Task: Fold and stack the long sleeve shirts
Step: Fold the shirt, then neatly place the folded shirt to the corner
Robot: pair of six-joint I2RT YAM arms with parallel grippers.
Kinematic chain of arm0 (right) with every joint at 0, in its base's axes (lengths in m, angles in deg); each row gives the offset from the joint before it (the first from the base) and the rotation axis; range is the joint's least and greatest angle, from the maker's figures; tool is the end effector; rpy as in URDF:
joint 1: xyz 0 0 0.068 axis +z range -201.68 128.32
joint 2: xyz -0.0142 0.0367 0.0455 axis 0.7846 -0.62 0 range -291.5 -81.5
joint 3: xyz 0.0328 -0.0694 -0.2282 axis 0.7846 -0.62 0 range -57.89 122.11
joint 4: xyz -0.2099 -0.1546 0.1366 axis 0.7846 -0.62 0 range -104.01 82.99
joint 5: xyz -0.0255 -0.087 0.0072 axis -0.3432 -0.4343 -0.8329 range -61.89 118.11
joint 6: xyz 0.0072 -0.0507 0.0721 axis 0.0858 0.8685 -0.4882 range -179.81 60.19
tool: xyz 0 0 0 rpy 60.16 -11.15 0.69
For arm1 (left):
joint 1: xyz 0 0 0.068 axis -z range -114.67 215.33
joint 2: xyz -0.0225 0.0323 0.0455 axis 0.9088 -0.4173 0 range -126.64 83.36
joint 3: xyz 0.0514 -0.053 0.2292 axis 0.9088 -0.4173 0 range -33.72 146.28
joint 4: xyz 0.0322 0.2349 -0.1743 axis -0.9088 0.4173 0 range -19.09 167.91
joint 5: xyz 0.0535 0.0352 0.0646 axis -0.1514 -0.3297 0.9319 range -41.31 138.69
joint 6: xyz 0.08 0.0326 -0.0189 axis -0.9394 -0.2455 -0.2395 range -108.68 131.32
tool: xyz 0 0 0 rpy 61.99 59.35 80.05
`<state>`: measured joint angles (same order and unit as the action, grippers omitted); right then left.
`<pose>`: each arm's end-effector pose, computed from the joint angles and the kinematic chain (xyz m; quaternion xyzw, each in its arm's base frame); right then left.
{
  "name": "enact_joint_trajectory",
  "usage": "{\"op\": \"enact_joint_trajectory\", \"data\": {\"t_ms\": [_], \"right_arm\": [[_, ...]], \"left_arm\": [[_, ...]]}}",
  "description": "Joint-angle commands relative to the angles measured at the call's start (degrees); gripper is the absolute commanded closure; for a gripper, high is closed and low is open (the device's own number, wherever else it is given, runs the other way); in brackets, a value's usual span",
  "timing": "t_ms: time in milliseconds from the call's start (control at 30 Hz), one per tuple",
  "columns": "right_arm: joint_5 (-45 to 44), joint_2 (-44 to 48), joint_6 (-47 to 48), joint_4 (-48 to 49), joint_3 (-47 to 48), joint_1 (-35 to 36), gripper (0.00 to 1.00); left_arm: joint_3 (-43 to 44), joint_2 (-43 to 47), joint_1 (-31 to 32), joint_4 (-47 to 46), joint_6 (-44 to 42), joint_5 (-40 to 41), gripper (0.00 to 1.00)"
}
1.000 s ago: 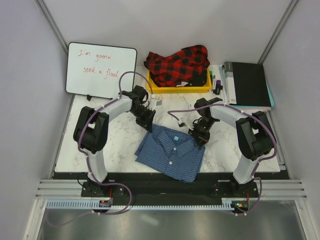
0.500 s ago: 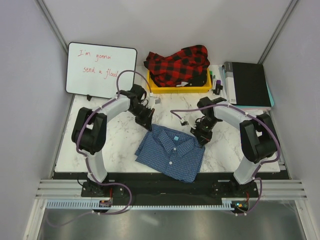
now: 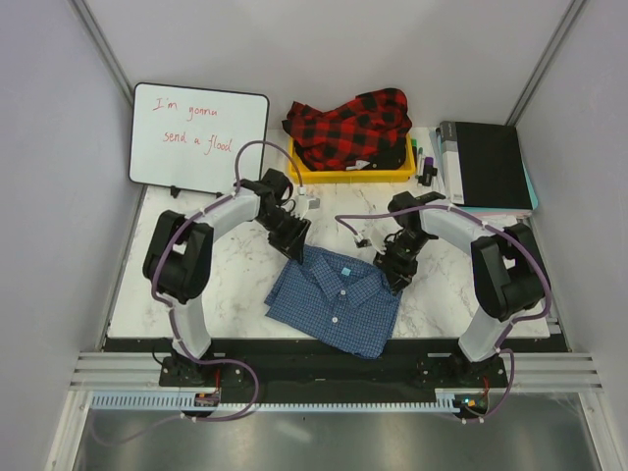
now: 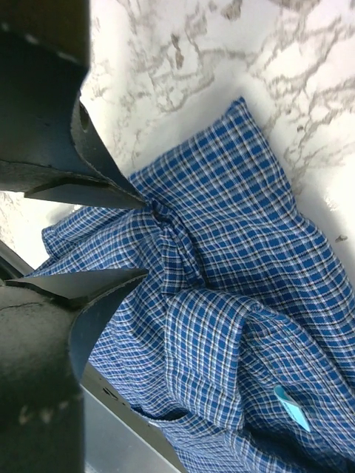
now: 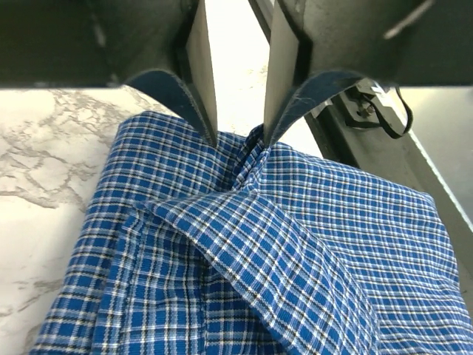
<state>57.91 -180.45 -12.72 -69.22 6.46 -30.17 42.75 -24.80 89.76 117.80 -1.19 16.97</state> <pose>0.2679 0.1476 0.0907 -0.5310 0.8055 0.2630 0.0008 0.3374 -0.1987 0.0988 0.3289 0.8992 -0.2805 0.0669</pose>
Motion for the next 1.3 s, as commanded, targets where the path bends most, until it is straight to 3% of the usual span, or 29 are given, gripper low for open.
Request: {"op": "enact_joint_trajectory", "data": {"t_ms": [0, 167, 467, 633, 800, 833, 933, 967, 1033, 1133, 1267], "right_arm": [[2.28, -0.53, 0.63, -1.59, 1.74, 0.37, 0.59], [2.89, -0.71, 0.63, -2.03, 2.44, 0.63, 0.6], [3.51, 0.52, 1.34, -4.49, 4.02, 0.63, 0.47], [4.21, -0.71, 0.9, -4.06, 4.11, 1.07, 0.48], [2.37, -1.67, -1.47, -0.46, 3.23, 2.38, 0.57], [1.15, -1.94, -1.74, 0.68, 3.14, 2.74, 0.6], [-0.35, -3.17, -2.0, 0.87, 3.58, 2.92, 0.74], [-0.97, -3.43, -2.0, 0.87, 3.67, 2.92, 0.88], [-3.33, -2.91, -2.96, 2.09, 3.32, 2.74, 1.0], [-5.27, -0.37, -3.93, 4.29, 1.92, 1.78, 1.0], [-7.91, 2.18, -4.11, 5.26, 0.25, 0.98, 1.0]], "left_arm": [[-0.27, -1.53, 0.89, 0.83, -2.08, 0.79, 0.55], [0.17, -2.67, 1.5, 0.83, -1.64, 1.84, 0.52], [0.87, -3.64, 1.5, 0.48, -0.23, 4.38, 0.54], [2.02, -4.25, 1.5, 0.3, 0.65, 4.22, 0.53], [2.72, -4.25, 1.85, 0.3, 1.08, 2.63, 0.58], [2.72, -4.17, 1.85, 0.22, 1.09, 2.11, 0.65], [2.64, -3.46, 1.85, 0.22, 1.26, 1.67, 0.77], [2.46, -3.2, 1.77, 0.13, 1.26, 1.75, 0.8], [2.29, -2.15, 1.59, 0.04, 1.35, 2.01, 0.9], [1.32, -0.13, 0.36, -0.4, 1.35, 2.54, 0.98], [-0.79, 2.95, -1.22, -2.15, 0.74, 2.63, 0.98]]}}
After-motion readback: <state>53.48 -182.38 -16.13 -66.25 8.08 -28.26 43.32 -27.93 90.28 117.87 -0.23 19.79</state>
